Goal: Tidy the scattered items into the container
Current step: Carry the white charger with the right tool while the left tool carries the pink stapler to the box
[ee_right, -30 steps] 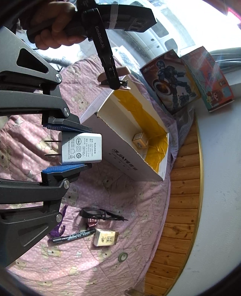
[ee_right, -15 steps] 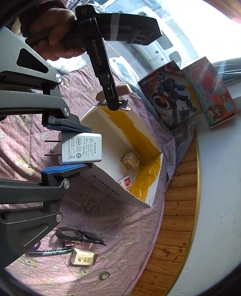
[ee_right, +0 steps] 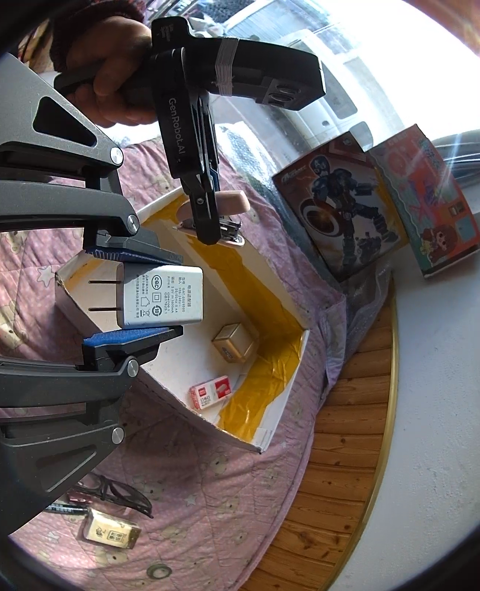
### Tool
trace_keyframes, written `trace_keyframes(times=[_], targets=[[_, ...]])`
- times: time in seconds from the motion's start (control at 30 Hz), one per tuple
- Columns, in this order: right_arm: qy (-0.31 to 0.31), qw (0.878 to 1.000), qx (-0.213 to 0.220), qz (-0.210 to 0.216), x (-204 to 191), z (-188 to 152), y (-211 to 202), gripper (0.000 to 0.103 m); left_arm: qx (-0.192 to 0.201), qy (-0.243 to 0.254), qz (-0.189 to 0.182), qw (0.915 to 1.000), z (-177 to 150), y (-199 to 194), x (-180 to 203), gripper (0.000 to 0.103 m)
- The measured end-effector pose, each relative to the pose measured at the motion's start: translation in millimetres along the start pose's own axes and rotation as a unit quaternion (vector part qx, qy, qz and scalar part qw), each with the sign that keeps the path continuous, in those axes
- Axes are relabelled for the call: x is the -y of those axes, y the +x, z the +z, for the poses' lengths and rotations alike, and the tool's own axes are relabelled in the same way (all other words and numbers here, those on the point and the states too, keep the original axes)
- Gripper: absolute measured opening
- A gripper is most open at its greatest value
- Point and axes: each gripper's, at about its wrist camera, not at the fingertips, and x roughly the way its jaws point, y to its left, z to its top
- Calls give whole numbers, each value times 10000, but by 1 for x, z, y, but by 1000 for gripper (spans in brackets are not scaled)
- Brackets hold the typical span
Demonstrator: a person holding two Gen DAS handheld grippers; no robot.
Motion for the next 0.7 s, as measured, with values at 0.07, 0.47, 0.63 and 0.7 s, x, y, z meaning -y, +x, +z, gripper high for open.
trace_keyframes(times=[0.07, 0.47, 0.63, 0.7], targets=[[6, 10000, -66, 23, 4, 6, 7, 32, -108, -28, 24, 9999, 7, 5, -4, 27], [272, 9964, -716, 355, 27, 45, 53, 32, -882, -214, 126, 9958, 32, 39, -22, 27], [325, 9934, -1025, 403, 30, 59, 76, 32, -1138, -131, 241, 9931, 35, 49, -22, 27], [355, 9921, -1137, 398, 31, 64, 87, 32, -1224, -98, 291, 9920, 35, 53, -24, 27]])
